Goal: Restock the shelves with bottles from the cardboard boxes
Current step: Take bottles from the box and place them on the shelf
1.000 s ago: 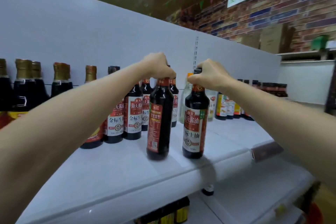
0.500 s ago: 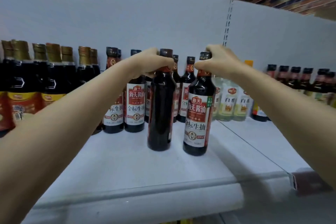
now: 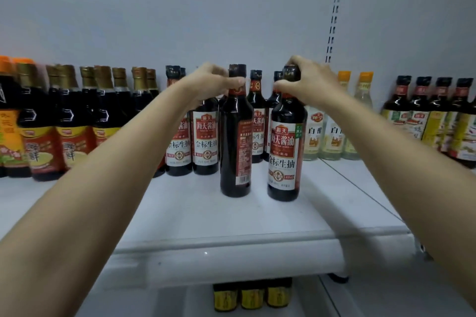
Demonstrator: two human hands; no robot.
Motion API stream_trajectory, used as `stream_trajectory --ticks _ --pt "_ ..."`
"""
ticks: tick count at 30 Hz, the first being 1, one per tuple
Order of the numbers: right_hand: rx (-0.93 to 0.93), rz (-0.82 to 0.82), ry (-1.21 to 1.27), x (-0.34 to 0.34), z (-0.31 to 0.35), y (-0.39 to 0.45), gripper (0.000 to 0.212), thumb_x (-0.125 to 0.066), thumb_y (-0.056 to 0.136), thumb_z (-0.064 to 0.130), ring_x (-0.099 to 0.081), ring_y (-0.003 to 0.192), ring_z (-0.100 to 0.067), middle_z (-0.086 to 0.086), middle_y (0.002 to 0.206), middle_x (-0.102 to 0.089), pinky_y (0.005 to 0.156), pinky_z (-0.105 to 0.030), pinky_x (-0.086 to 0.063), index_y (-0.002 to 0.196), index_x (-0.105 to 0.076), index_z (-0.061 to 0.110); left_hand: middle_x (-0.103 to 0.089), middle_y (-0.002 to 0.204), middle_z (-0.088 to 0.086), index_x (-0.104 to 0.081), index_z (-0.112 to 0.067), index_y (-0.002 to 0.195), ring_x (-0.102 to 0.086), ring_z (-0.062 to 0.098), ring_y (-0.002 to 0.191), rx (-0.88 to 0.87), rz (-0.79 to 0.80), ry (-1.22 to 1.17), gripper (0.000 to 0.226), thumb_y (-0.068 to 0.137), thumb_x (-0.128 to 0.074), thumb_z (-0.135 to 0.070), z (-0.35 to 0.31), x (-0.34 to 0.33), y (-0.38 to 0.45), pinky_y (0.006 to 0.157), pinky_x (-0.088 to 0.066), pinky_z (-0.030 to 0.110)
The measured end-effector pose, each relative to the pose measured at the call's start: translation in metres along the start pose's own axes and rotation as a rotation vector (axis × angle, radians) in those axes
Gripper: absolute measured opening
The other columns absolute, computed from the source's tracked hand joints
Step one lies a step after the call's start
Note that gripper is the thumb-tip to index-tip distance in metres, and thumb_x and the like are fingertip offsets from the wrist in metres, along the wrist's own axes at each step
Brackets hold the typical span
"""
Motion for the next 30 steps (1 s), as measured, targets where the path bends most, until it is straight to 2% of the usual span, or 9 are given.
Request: stream_trajectory --ticks 4,9,12,16,19,23,25,27,30 --pt "-0.105 -0.045 0.152 -0.003 -0.006 -0.008 0.053 -0.066 0.085 0.047 -0.055 0.083 -0.018 0.0 0.094 -0.053 0.072 -0.033 -0.051 0.118 -0.041 0.013 -0.059 0.124 0.009 -0.048 -0.003 0.13 -0.057 0.02 0.114 0.0 -0.024 -0.099 0.052 0.087 -0.065 -0.027 0.009 0.004 -0.005 0.108 -0.04 0.039" --pt "-0.114 -0.037 0.262 -0.002 -0.003 -0.018 0.037 -0.063 0.086 0.048 -0.053 0.075 -0.009 0.005 0.088 -0.056 0.063 -0.026 -0.042 0.102 -0.049 0.017 -0.065 0.108 0.004 -0.058 -0.009 0.108 -0.059 0.02 0.111 -0.01 0.016 -0.166 0.018 0.096 -0.053 -0.021 0.008 -0.005 -0.011 0.108 -0.038 0.04" --pt "-0.104 -0.013 0.368 -0.005 0.002 -0.025 0.032 -0.061 0.09 0.044 -0.055 0.077 -0.008 0.007 0.087 -0.057 0.062 -0.022 -0.04 0.104 -0.052 0.017 -0.064 0.118 0.005 -0.055 -0.006 0.12 -0.058 0.017 0.113 -0.015 0.062 -0.267 0.027 0.099 -0.044 -0.019 0.015 -0.006 -0.012 0.105 -0.037 0.036" --pt "-0.109 -0.052 0.388 -0.01 0.005 -0.027 0.045 -0.06 0.089 0.047 -0.055 0.089 -0.014 0.001 0.102 -0.058 0.065 -0.023 -0.041 0.114 -0.051 0.011 -0.067 0.108 0.002 -0.058 -0.008 0.114 -0.06 0.017 0.107 -0.021 0.127 -0.393 0.03 0.102 -0.034 -0.023 0.019 -0.013 -0.023 0.093 -0.04 0.034" --pt "-0.131 -0.063 0.347 -0.012 0.008 -0.028 0.046 -0.058 0.09 0.047 -0.051 0.078 -0.011 0.001 0.096 -0.055 0.059 -0.022 -0.037 0.112 -0.048 0.009 -0.067 0.112 0.002 -0.061 -0.011 0.112 -0.058 0.017 0.11 -0.026 0.134 -0.432 0.034 0.103 -0.032 -0.025 0.018 -0.016 -0.028 0.102 -0.036 0.04" --pt "-0.167 -0.122 0.197 -0.014 0.013 -0.036 0.057 -0.05 0.091 0.056 -0.054 0.087 -0.022 -0.009 0.103 -0.058 0.071 -0.037 -0.047 0.118 -0.044 0.006 -0.061 0.122 0.007 -0.058 -0.016 0.104 -0.055 0.017 0.113 0.011 -0.01 -0.264 0.034 0.104 -0.027 -0.031 0.006 -0.026 -0.044 0.111 -0.027 0.036" --pt "-0.15 -0.112 0.045 -0.018 0.015 -0.046 0.062 -0.042 0.093 0.06 -0.053 0.099 -0.025 -0.012 0.114 -0.056 0.077 -0.039 -0.045 0.125 -0.041 0.007 -0.044 0.143 0.012 -0.049 -0.013 0.128 -0.042 0.025 0.131 0.036 -0.095 -0.001 0.045 0.102 -0.028 -0.044 0.014 -0.035 -0.051 0.107 -0.029 0.036" --pt "-0.165 -0.055 0.0 -0.023 0.012 -0.063 0.069 -0.037 0.092 0.064 -0.049 0.116 -0.031 -0.015 0.129 -0.049 0.088 -0.045 -0.043 0.136 -0.034 0.011 -0.024 0.153 0.016 -0.018 -0.014 0.15 -0.027 0.032 0.14 0.069 -0.107 0.231 0.076 0.093 -0.044 -0.057 0.031 -0.044 -0.058 0.111 -0.029 0.047" --pt "-0.189 0.104 0.082 -0.04 0.002 -0.095 0.091 -0.049 0.084 0.067 -0.039 0.133 -0.038 -0.017 0.152 -0.027 0.103 -0.056 -0.035 0.151 0.001 0.03 -0.011 0.155 0.021 0.009 -0.018 0.151 -0.022 0.034 0.141 0.046 -0.192 0.408 0.111 0.079 -0.07 -0.048 0.045 -0.058 -0.072 0.111 -0.029 0.049"
Point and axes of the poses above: each hand's wrist, its own y-axis towards the middle knuckle, its own x-axis out of the back of the hand, z = x × y, the point moved 2 cm from there along y, towards the middle knuckle
